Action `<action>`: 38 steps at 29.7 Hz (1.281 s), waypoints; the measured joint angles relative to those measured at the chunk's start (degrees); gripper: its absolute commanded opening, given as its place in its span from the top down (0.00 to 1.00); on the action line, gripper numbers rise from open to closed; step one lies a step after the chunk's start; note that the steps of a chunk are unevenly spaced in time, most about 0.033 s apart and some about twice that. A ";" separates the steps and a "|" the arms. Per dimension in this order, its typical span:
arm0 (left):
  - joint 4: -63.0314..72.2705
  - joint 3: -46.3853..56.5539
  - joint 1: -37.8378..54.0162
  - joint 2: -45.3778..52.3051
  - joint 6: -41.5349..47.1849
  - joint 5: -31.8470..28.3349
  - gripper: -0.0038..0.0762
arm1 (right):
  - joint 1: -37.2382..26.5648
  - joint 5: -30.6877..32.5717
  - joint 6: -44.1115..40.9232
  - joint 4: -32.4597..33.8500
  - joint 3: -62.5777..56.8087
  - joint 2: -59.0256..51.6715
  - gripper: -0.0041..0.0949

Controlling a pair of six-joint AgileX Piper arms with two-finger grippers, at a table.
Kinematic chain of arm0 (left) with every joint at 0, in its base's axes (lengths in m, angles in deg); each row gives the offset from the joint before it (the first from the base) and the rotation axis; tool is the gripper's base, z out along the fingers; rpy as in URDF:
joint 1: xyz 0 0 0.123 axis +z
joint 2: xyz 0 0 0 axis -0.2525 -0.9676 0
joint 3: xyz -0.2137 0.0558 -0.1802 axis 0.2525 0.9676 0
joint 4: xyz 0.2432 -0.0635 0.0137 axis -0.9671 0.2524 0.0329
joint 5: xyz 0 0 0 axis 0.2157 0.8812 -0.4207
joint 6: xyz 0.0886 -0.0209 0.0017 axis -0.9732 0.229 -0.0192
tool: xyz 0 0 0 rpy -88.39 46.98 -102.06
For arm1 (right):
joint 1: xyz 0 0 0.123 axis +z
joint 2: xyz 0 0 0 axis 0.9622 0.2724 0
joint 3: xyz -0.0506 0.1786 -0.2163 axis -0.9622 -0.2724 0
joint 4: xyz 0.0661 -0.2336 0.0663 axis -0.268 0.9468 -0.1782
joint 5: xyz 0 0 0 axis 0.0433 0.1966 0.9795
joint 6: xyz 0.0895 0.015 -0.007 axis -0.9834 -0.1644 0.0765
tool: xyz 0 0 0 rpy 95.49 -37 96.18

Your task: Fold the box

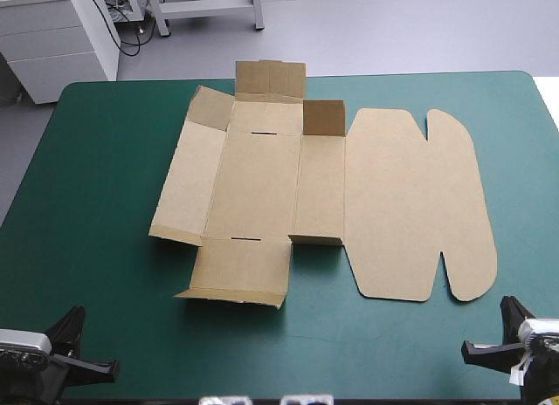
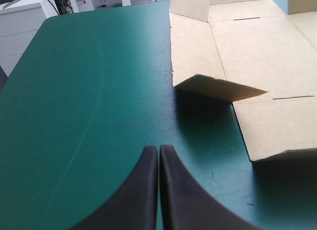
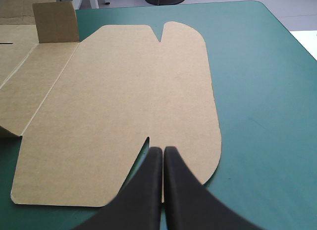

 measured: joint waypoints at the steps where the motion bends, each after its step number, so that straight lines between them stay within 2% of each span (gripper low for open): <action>1: 0.00 0.00 0.00 0.00 0.00 0.00 0.96 | 0.00 0.00 0.00 0.00 0.00 0.00 0.96; 26: 0.79 -1.37 0.00 -0.89 0.00 -1.19 0.96 | 0.00 0.00 0.00 0.00 0.00 0.00 0.96; 32: 3.47 -7.17 0.00 -11.38 -0.60 -0.52 0.96 | 0.00 0.00 0.00 0.00 0.00 0.00 0.96; 38: 4.48 -14.03 0.00 -26.89 -0.88 -1.06 0.96 | 0.00 0.00 0.00 0.00 0.00 0.00 0.96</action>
